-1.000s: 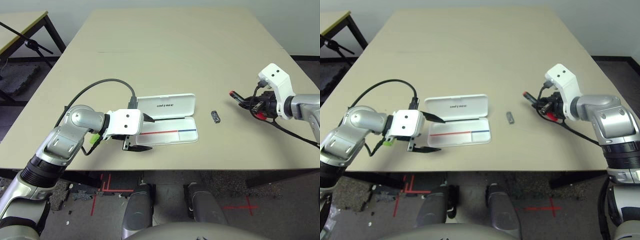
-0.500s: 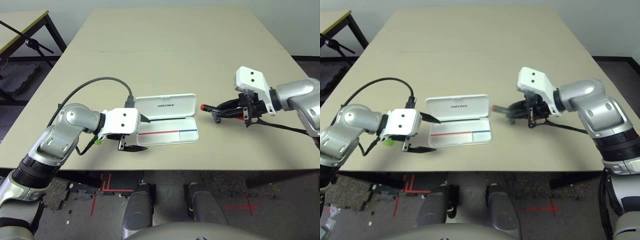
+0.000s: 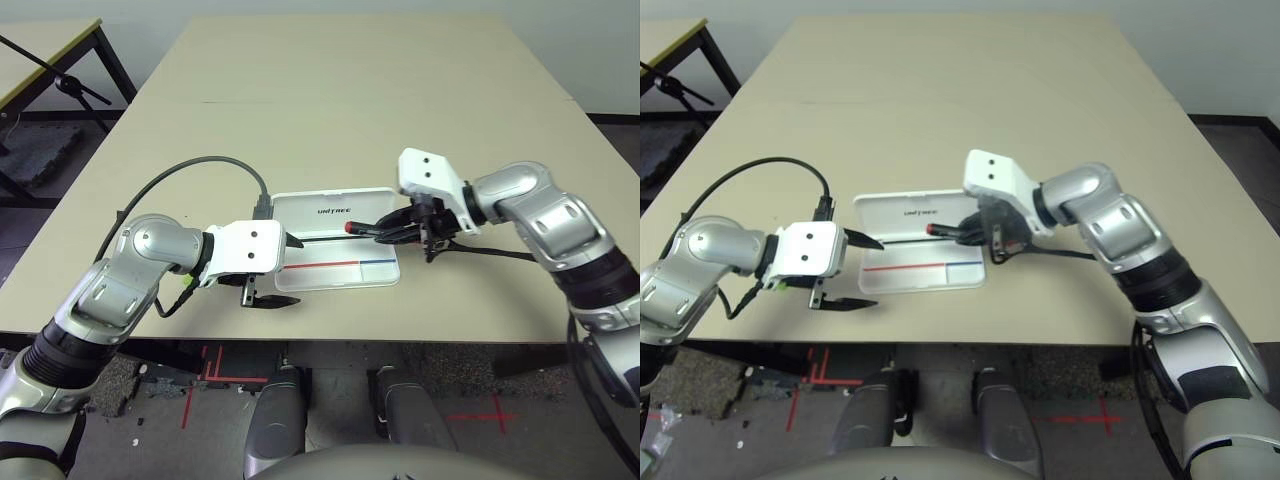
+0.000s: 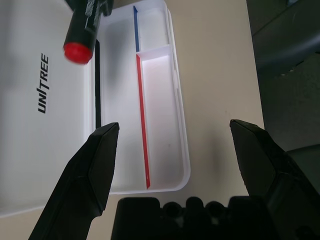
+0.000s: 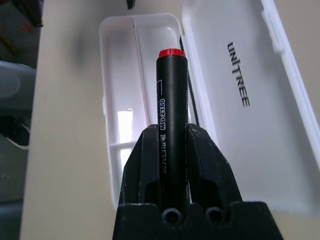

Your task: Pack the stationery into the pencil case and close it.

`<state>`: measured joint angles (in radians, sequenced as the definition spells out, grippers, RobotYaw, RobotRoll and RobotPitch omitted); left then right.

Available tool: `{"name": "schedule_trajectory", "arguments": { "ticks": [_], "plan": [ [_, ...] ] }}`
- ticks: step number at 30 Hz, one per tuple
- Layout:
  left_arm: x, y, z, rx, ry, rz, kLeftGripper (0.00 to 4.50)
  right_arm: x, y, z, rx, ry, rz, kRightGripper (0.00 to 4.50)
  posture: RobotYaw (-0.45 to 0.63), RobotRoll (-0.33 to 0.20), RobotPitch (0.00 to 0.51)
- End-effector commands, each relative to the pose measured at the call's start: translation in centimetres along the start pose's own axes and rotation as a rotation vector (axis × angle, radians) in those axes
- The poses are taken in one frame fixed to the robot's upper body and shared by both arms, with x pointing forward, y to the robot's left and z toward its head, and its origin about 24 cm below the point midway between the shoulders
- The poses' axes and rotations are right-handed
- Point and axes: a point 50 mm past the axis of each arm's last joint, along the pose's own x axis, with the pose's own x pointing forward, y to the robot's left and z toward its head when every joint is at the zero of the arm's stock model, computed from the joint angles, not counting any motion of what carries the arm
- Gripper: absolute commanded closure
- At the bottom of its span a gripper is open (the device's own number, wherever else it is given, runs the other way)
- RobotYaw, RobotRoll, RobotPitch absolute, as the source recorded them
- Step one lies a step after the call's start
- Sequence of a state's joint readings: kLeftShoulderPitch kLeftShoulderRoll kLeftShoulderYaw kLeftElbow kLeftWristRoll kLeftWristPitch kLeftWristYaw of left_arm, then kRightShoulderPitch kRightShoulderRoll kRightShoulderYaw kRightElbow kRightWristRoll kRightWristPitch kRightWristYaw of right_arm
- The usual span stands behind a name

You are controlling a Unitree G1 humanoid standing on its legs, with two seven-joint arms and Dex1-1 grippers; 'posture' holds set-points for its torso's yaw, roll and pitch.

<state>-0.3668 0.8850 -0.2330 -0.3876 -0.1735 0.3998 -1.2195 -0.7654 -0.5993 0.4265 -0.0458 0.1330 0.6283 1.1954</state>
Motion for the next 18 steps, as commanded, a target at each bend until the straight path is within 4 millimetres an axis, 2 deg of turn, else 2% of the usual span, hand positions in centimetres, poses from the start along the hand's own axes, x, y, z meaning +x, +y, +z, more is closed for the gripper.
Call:
{"name": "schedule_trajectory", "arguments": {
  "ticks": [1,18],
  "plan": [
    [-0.1,-0.2,-0.1,-0.004,0.003,0.003,0.00,1.0,0.1,0.3,-0.022,0.014,0.001,3.96,0.14,0.000,0.101],
    [0.2,-0.4,-0.3,-0.012,0.005,0.004,0.00,4.3,0.6,0.7,-0.181,-0.008,0.050,3.96,0.14,0.000,0.103]
  ]
}}
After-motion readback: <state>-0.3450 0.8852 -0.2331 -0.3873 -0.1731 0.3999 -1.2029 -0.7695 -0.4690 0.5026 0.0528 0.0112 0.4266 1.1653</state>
